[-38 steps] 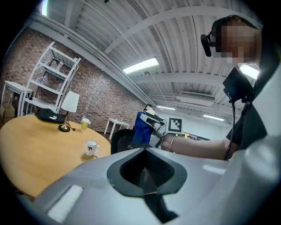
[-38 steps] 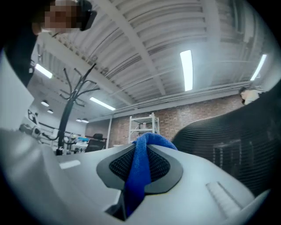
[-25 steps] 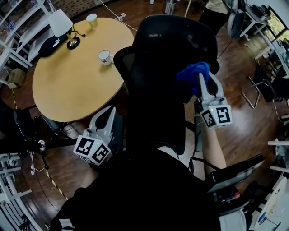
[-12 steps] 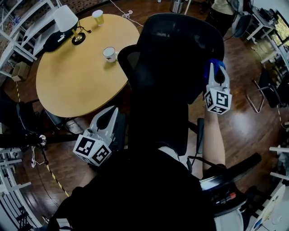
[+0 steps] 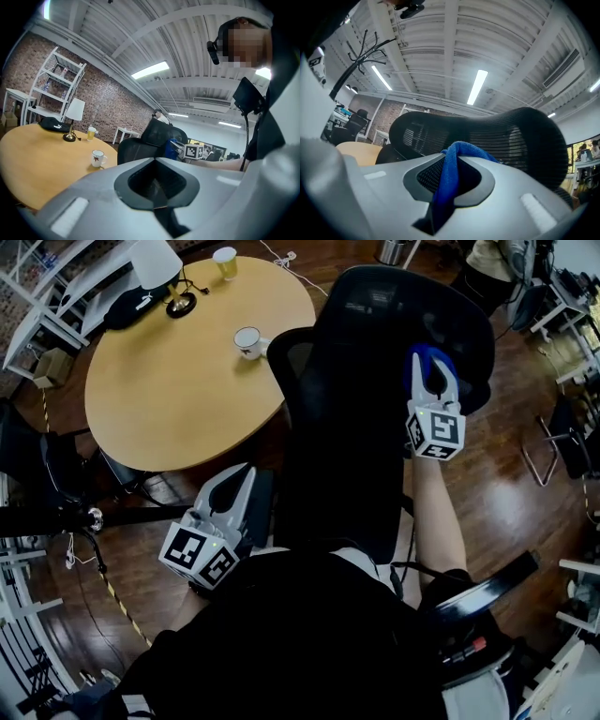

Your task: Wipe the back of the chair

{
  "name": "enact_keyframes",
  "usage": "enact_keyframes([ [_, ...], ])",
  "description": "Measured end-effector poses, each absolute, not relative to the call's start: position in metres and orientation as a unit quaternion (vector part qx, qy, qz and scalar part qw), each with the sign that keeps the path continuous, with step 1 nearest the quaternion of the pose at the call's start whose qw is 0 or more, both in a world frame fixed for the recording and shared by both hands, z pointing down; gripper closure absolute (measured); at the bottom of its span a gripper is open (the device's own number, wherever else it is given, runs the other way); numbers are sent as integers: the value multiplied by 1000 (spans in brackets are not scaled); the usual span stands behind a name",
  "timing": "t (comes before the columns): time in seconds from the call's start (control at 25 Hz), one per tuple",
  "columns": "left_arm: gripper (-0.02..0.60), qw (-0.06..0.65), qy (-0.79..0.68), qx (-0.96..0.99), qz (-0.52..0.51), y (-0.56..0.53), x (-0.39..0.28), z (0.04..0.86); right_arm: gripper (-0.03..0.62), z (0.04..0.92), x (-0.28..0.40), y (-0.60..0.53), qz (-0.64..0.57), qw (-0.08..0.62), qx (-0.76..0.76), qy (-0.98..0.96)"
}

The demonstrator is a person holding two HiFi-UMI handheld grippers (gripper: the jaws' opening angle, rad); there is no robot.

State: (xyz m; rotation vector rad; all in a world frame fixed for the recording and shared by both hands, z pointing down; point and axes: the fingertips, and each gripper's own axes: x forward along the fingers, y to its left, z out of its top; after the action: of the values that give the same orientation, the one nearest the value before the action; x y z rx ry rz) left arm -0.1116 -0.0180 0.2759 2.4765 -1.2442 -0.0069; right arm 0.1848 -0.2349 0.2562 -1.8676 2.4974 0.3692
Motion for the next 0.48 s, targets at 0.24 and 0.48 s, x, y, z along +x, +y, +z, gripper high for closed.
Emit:
enact_keyframes([
  [0.24,575,185,-443,877,-7,-10,-130,283,546,254,92,-246,127,28,-508,851],
  [0.48,575,188,-451,872,-15,0,-155,286,546,250,13,-235,114,66,-454,881],
])
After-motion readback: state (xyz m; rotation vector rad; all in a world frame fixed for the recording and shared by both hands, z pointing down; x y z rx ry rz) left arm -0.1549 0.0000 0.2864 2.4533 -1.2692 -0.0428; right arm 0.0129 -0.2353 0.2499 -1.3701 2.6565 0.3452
